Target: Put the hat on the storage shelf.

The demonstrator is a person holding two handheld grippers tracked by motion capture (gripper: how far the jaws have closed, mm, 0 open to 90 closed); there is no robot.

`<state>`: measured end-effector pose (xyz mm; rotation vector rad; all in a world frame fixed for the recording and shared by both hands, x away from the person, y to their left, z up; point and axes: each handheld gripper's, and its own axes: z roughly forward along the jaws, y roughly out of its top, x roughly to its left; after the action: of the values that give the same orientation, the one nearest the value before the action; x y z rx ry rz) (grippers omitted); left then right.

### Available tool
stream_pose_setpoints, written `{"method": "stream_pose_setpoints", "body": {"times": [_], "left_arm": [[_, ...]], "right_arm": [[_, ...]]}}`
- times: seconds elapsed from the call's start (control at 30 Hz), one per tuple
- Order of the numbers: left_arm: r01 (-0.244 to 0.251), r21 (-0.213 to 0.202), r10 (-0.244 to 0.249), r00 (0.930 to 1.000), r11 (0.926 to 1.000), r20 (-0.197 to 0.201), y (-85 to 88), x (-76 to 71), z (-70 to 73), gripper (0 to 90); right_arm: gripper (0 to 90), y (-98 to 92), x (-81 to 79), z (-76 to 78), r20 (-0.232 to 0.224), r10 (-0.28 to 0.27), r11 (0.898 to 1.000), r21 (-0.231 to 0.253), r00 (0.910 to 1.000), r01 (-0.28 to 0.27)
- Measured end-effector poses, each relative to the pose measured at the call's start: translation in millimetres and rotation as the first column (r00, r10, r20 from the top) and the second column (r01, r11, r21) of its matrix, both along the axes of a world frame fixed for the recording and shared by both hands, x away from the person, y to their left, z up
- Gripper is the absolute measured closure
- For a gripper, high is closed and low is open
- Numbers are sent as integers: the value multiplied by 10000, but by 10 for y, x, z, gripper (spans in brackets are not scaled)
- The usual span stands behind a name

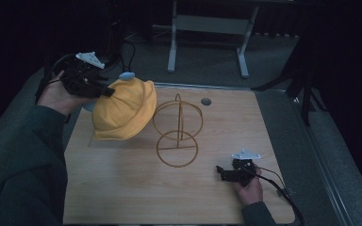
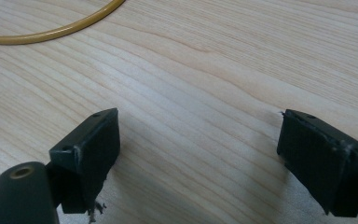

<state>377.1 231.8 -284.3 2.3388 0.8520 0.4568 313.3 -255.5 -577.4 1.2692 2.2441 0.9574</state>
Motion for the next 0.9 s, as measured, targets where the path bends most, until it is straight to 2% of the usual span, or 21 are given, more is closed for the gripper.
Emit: {"method": "stream_pose_setpoints", "body": {"times": [0.4,0.9], "left_arm": [[235,-59,-235,9997,9997,70,17,-25,75,835],[295,-381,-290,9995,9988,124,44,-30,154,836]], "right_arm": [[129,-1,0,0,0,12,10000,-11,10000,-12],[129,0,-1,0,-19,2,10000,-1,10000,-2]]}}
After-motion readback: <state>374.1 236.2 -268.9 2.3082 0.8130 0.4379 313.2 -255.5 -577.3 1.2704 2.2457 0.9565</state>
